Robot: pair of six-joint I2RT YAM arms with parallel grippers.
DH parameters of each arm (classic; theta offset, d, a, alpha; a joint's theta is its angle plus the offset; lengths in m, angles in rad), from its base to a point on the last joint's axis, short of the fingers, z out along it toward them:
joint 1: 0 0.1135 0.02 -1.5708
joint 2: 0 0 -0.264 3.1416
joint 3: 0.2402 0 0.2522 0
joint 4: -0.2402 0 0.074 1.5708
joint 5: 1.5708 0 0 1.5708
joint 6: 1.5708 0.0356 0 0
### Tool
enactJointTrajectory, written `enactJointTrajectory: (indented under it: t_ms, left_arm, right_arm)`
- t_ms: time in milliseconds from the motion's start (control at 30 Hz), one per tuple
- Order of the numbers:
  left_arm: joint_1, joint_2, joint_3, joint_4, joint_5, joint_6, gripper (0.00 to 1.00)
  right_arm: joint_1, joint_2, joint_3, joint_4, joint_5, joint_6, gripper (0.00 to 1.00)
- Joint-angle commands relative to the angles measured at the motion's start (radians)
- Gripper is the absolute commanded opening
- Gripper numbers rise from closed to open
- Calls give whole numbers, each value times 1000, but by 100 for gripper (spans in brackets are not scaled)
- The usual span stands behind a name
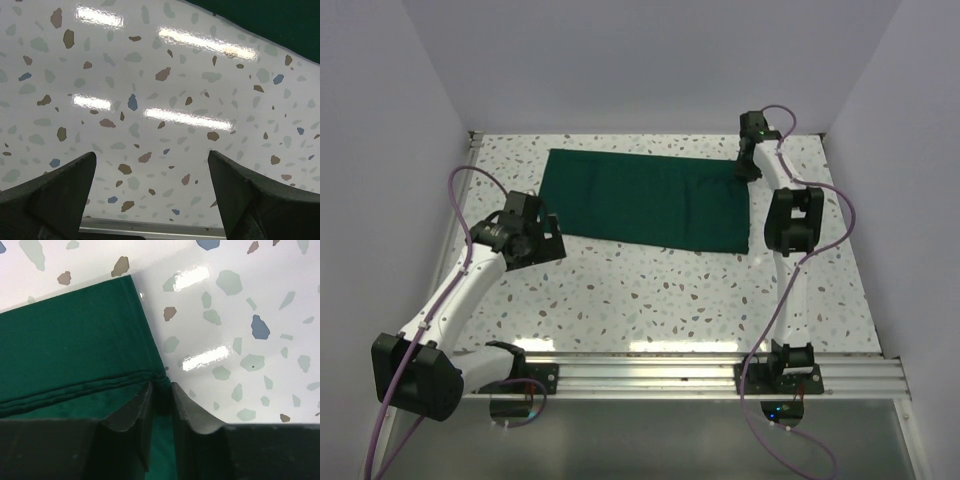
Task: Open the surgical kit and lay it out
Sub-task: Open the surgical kit at the center of the board.
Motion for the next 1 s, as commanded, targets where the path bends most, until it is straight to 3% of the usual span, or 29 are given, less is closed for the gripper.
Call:
enactJointTrajectory:
  t_ms: [0, 67, 333, 400, 433, 533, 667, 867, 967]
  left_arm:
    - [-6, -4, -12, 41, 5, 24, 98]
    - [-6, -3, -14, 41, 5, 30, 98]
    - [-6, -9, -23, 47, 5, 46, 98]
    - [-6, -14, -22, 47, 4, 52, 98]
    - [-6, -15, -23, 46, 2, 53, 98]
    - [-6, -17, -20, 46, -4, 55, 98]
    - [-6, -7, 15, 44, -13, 64, 98]
    - [-4, 58, 144, 50, -7, 78, 99]
    - [-4, 98, 225, 57, -10, 89, 99]
  right_arm:
    - [-7, -95, 0, -28, 52, -17, 20]
    - [-5, -101, 6, -37, 54, -14, 10]
    - [-7, -112, 12, -63, 55, -4, 9]
    - [-7, -121, 12, -68, 49, 1, 0]
    - [-4, -124, 11, -74, 46, 4, 0]
    - [-1, -156, 0, -71, -1, 9, 0]
    - [24, -218, -21, -39, -229, -14, 0]
    - [191, -369, -80, -64, -340, -145, 0]
    - [272, -476, -191, -64, -379, -163, 0]
